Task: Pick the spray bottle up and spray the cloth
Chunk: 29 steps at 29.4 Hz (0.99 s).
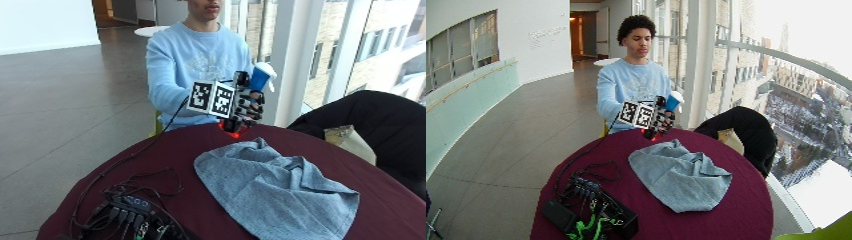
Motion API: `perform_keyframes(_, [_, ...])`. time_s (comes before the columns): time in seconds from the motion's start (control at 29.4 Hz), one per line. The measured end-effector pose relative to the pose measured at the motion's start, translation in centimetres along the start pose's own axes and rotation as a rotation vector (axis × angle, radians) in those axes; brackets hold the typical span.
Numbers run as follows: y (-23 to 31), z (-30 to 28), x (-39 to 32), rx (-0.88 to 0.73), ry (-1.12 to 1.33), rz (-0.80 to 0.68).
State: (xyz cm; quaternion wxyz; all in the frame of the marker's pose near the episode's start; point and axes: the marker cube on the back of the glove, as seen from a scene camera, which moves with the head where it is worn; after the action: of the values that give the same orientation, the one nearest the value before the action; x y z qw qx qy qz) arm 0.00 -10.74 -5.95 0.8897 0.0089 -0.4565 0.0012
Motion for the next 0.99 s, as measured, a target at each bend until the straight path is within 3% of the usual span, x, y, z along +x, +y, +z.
perform_keyframes(0.37, [-1.5, 9.5, -1.2, 0.061, -0.151, -0.242])
perform_keyframes(0.99, [-2.3, 17.3, -0.8, 0.104, -0.143, -0.349])
